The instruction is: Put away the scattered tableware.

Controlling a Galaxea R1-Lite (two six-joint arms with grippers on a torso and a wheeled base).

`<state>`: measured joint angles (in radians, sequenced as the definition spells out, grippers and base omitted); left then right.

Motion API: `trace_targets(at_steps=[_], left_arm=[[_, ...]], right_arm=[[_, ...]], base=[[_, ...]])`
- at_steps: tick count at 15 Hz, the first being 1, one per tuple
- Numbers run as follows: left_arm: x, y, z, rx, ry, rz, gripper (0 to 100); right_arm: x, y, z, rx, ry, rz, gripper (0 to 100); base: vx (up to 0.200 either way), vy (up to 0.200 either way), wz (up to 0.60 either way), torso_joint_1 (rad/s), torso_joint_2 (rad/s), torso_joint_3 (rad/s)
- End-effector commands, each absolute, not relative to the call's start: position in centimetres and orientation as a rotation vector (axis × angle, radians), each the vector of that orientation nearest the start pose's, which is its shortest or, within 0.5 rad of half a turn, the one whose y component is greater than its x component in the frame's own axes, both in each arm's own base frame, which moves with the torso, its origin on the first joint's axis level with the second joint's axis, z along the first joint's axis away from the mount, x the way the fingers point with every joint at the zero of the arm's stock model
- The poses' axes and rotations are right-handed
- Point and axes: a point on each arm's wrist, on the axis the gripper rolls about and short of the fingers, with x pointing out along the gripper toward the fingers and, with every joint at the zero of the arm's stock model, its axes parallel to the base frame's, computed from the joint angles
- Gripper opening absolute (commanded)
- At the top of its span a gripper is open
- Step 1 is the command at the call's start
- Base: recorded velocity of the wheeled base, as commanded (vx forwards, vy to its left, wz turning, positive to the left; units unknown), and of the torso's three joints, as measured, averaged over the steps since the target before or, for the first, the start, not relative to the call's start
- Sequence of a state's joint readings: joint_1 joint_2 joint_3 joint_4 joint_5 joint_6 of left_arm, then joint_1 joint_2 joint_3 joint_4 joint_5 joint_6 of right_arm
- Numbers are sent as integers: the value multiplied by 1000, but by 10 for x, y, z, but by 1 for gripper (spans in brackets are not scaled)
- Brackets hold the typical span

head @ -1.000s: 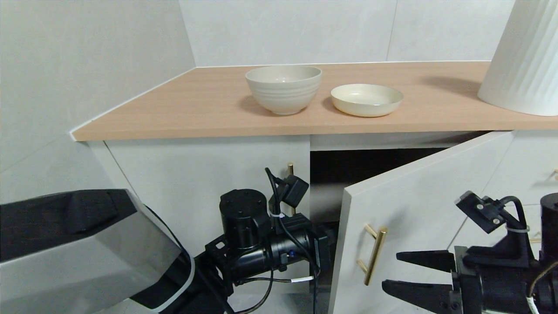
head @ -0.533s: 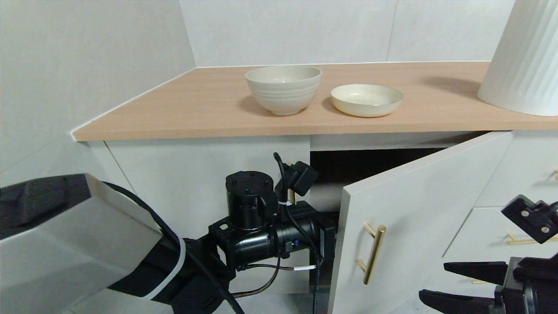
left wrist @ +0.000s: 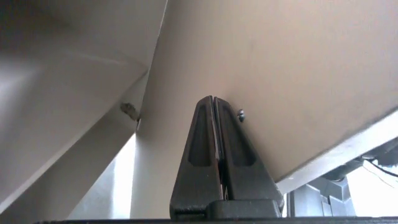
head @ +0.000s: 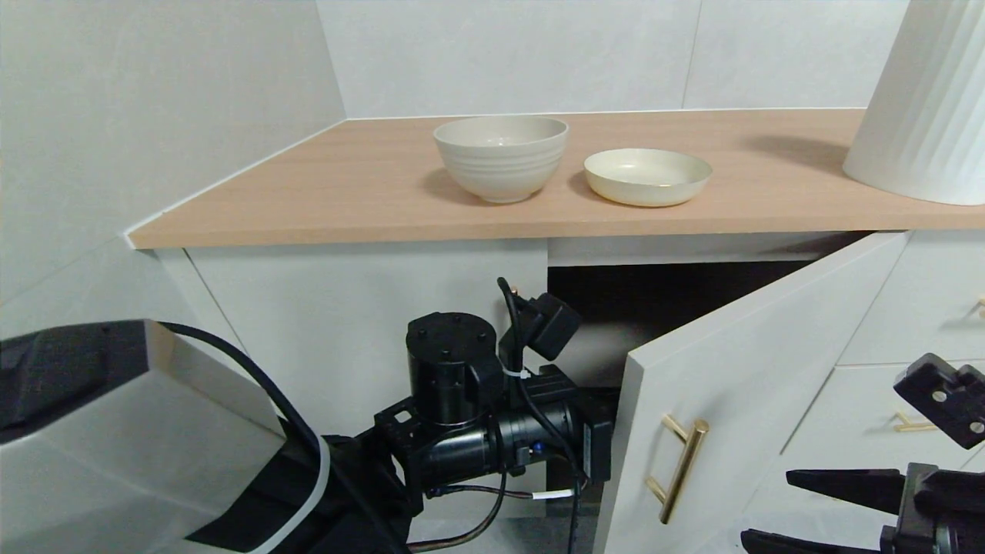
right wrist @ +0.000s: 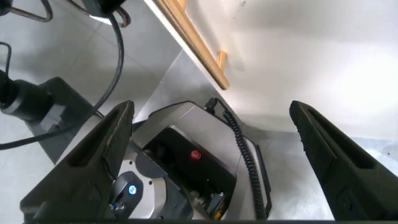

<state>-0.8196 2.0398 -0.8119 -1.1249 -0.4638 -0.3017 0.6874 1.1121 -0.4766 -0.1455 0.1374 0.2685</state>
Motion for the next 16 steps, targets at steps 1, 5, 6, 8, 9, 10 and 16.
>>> trace_targets(at_steps=[1, 5, 6, 8, 9, 10, 16], left_arm=[[243, -276, 113, -237, 316, -1256, 0], [244, -278, 107, -234, 329, -1255, 0], [245, -278, 105, -235, 327, -1255, 0], [247, -281, 101, -238, 310, -1258, 0], [249, -283, 99, -238, 310, -1258, 0], [249, -283, 99, -238, 310, -1258, 0], [258, -292, 90, -239, 310, -1244, 0]], right_arm=[[108, 94, 177, 110, 596, 744, 100], [108, 94, 175, 108, 604, 745, 100], [108, 94, 175, 108, 604, 745, 100], [108, 94, 175, 108, 604, 745, 100], [108, 94, 174, 107, 605, 746, 100], [108, 94, 174, 107, 605, 746, 100], [108, 94, 174, 110, 612, 762, 100]], base=[[-200, 0, 0, -2, 7, -2], [-200, 0, 0, 4, 4, 2], [0, 0, 0, 0, 0, 0], [0, 0, 0, 0, 0, 0], [0, 0, 0, 0, 0, 0], [0, 0, 0, 0, 0, 0], [-67, 0, 0, -2, 1, 2]])
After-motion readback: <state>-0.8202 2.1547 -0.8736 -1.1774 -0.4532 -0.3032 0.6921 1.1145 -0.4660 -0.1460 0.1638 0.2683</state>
